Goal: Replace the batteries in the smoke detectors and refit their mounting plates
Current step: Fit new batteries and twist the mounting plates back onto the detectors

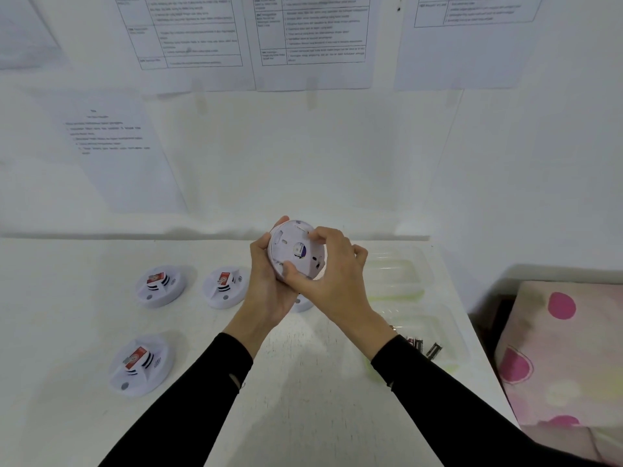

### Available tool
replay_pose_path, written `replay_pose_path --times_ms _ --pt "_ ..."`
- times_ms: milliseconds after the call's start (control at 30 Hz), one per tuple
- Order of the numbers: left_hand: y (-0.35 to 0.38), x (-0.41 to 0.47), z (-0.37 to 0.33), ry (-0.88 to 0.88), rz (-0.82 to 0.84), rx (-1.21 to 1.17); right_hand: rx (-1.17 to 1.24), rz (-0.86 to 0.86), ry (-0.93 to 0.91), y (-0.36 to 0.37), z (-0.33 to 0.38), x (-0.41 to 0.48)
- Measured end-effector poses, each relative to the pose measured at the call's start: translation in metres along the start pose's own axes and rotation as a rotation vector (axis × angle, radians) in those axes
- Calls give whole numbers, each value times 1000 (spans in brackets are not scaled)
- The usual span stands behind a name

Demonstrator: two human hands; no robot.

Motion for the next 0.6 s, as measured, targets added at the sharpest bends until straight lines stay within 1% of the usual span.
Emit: replay_pose_path --times_ms 67,133,167,233,300,333,367,467,600 --pt "-6 -2 -5 -49 37 76 117 120 84 -1 -7 1" --pt "-13 -7 -9 -112 93 180 314 258 267 -2 -16 -2" --pt "-17 -10 -11 -129 108 276 413 305 368 -2 -22 -5" --pt "-29 -16 -17 -92 75 622 529 329 537 2 -35 -13" --pt "-40 -23 -23 -6 54 1022 603 319 656 7 -44 -26" --pt "-48 -27 -24 37 54 1175 643 313 703 10 -45 -35" --pt "-56 -30 -24 63 60 1267 673 310 744 13 -46 -45" --pt "-83 -41 -11 95 95 1359 663 306 828 23 -48 -79" --pt "-108 -59 14 118 90 1428 416 338 873 35 -60 -125"
Point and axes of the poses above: each hand's wrist, its own x-axis towards the middle knuckle, its own y-axis out of the palm, z = x × y, the point moved 6 cm from there along x, towards the middle knuckle, and after that the axes turned 2 degrees about -z, right-handed, at the moved point
